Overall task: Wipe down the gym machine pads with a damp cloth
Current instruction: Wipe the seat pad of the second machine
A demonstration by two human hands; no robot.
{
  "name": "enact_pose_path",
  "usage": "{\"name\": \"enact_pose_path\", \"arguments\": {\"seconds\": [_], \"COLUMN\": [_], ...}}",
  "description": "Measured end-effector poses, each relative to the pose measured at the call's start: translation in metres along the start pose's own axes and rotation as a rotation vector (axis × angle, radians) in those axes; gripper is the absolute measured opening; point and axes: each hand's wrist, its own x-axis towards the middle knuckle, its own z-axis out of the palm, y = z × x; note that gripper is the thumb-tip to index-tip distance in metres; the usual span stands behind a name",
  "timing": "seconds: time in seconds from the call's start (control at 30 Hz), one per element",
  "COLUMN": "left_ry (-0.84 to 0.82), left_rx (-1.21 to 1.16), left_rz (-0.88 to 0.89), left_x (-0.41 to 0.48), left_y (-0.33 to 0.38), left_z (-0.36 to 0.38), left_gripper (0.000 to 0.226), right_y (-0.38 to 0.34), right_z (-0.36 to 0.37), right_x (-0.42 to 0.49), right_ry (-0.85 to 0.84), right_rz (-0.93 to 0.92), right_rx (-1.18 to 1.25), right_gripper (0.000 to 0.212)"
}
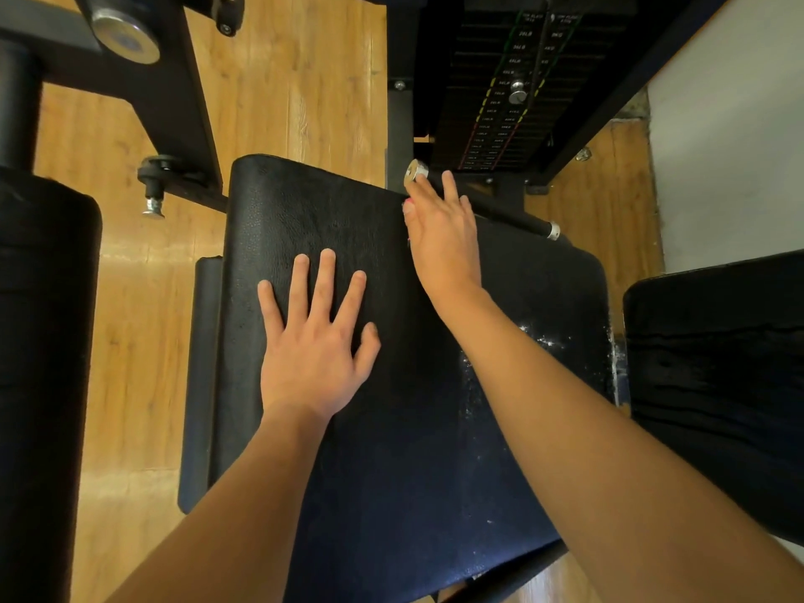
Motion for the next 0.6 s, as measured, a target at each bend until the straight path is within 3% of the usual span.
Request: {"name": "enact_pose_path", "arguments": {"seconds": [0.6], "left_ry": [-0.023], "left_rx": [0.011], "left_rz": [-0.010], "left_x": [0.000], "left_y": [0.002], "left_z": [-0.004], "left_gripper": [0.063], "right_y": [0.008], "right_z": [0.008], "right_x": [-0.025], "right_ry": [0.019], "right_rz": [0.038], "right_rx": [0.009], "right_gripper": [0.046]}}
